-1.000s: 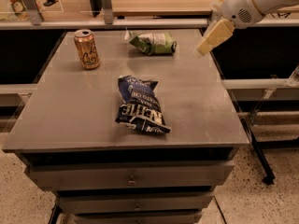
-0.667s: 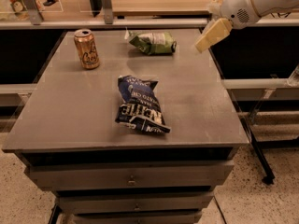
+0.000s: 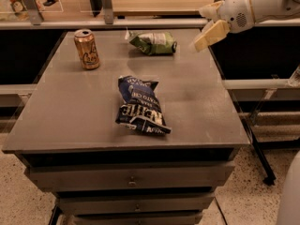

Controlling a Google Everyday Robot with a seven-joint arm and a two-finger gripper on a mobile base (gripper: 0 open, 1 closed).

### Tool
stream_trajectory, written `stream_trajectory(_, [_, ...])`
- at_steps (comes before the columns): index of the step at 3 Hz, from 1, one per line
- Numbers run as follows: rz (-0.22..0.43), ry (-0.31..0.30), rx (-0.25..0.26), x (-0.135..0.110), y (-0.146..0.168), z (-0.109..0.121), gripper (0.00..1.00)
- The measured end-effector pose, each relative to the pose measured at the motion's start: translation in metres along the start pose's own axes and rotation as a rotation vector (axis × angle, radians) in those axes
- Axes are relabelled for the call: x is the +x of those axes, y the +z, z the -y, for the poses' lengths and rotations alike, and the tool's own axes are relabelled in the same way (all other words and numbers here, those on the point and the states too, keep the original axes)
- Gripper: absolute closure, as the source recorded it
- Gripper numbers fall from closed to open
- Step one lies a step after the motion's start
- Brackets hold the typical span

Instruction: Pick green jalapeno chip bag

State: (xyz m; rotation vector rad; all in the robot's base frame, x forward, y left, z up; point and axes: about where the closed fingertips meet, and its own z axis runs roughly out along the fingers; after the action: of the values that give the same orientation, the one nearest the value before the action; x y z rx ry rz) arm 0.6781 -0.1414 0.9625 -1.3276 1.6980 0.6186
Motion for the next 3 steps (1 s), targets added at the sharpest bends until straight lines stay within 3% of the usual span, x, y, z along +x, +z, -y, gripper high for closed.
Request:
stream_trajectory(1, [0.021,-0.049,0.011,-0.005,0.008,0.004,0.0])
stream_trajectory(3, [0.025,-0.025,0.013,0.003,0.019,0.008,0.0])
